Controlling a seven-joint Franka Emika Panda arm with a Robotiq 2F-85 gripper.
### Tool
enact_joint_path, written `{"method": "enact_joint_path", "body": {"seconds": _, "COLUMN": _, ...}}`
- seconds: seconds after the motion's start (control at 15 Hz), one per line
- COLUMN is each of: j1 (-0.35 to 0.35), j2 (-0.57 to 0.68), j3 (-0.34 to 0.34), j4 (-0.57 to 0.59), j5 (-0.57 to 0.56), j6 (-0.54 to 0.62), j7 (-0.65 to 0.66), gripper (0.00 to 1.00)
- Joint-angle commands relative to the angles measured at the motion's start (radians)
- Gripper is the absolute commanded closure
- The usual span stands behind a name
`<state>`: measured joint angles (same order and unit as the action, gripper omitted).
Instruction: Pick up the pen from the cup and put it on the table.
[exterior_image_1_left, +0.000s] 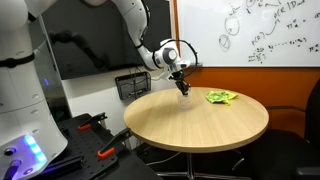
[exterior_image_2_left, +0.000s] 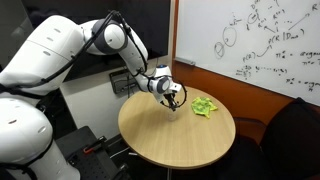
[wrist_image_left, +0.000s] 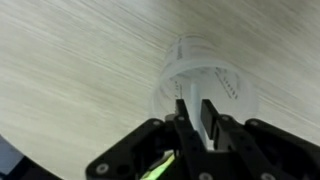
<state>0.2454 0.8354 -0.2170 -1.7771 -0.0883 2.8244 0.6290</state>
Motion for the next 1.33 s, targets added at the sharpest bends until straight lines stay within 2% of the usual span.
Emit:
{"method": "enact_joint_path", "body": {"seconds": 0.0, "j1": 0.016, "j2": 0.024, "j3": -0.017, "j4": 0.024, "j5": 0.033, "j6": 0.004, "j7": -0.042, "gripper": 0.74}}
{"method": "enact_joint_path", "body": {"seconds": 0.4, "j1": 0.003, "j2": 0.025, "j3": 0.002, "j4": 0.034, "j5": 0.049, "j6": 0.015, "j7": -0.063, "gripper": 0.72}}
{"method": "enact_joint_path", "body": {"seconds": 0.6, "j1": 0.016, "j2": 0.032, "j3": -0.015, "j4": 0.044, "j5": 0.046, "j6": 0.029, "j7": -0.054, "gripper": 0.77}}
{"method": "enact_joint_path", "body": {"seconds": 0.73, "j1": 0.027, "j2": 0.037, "j3": -0.029, "j4": 0.047, "j5": 0.038, "j6": 0.035, "j7": -0.05, "gripper": 0.84}}
{"method": "enact_joint_path", "body": {"seconds": 0.87, "j1": 0.033, "j2": 0.041, "j3": -0.037, "j4": 0.051, "j5": 0.035, "j6": 0.037, "j7": -0.049, "gripper": 1.0}}
{"method": "enact_joint_path", "body": {"seconds": 1.27, "j1": 0.06, "j2": 0.02, "j3": -0.053, "j4": 0.011, "j5": 0.03, "j6": 0.095, "j7": -0.081, "gripper": 1.0}}
